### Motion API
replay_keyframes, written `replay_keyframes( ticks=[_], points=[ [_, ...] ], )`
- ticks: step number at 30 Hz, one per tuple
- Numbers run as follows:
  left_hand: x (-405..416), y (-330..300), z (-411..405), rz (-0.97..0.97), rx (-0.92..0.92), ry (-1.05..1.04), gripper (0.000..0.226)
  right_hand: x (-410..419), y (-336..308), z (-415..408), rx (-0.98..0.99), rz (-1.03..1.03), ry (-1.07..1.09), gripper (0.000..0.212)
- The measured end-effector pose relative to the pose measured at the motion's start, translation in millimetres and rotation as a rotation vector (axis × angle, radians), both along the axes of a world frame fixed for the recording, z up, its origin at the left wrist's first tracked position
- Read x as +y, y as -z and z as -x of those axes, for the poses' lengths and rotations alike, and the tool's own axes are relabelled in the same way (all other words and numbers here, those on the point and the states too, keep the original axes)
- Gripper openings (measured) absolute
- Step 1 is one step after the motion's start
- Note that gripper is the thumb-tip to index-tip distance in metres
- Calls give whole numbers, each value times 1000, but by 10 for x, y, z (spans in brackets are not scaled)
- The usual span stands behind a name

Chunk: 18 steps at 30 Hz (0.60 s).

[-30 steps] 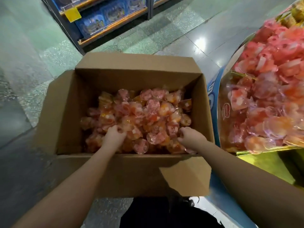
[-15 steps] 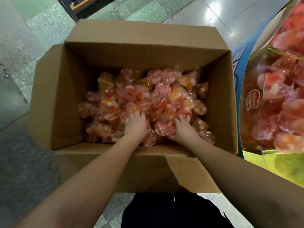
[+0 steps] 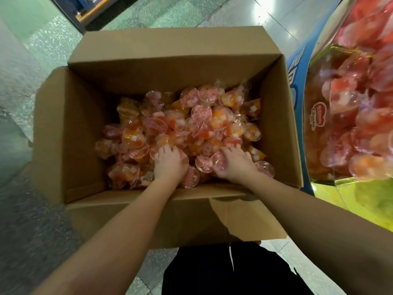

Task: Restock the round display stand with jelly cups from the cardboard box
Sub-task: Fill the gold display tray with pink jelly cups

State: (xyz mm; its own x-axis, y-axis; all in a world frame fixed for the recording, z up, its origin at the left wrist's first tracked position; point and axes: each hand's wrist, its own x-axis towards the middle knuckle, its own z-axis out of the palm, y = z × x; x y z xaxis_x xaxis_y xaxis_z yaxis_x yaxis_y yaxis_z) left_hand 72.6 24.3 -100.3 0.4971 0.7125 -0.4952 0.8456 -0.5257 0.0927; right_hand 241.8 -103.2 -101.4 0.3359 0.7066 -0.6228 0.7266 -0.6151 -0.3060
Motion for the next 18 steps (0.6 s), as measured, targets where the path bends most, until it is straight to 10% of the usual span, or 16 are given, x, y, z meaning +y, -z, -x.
replay_keyframes(
  ticks=[7, 18],
  points=[
    [-192, -634, 196, 208, -482, -303, 81, -412, -713, -163, 167, -202, 308, 87],
    [-930, -1897, -828, 489, -578, 78, 95, -1536, -1877, -482, 56, -457, 518, 101]
  ],
)
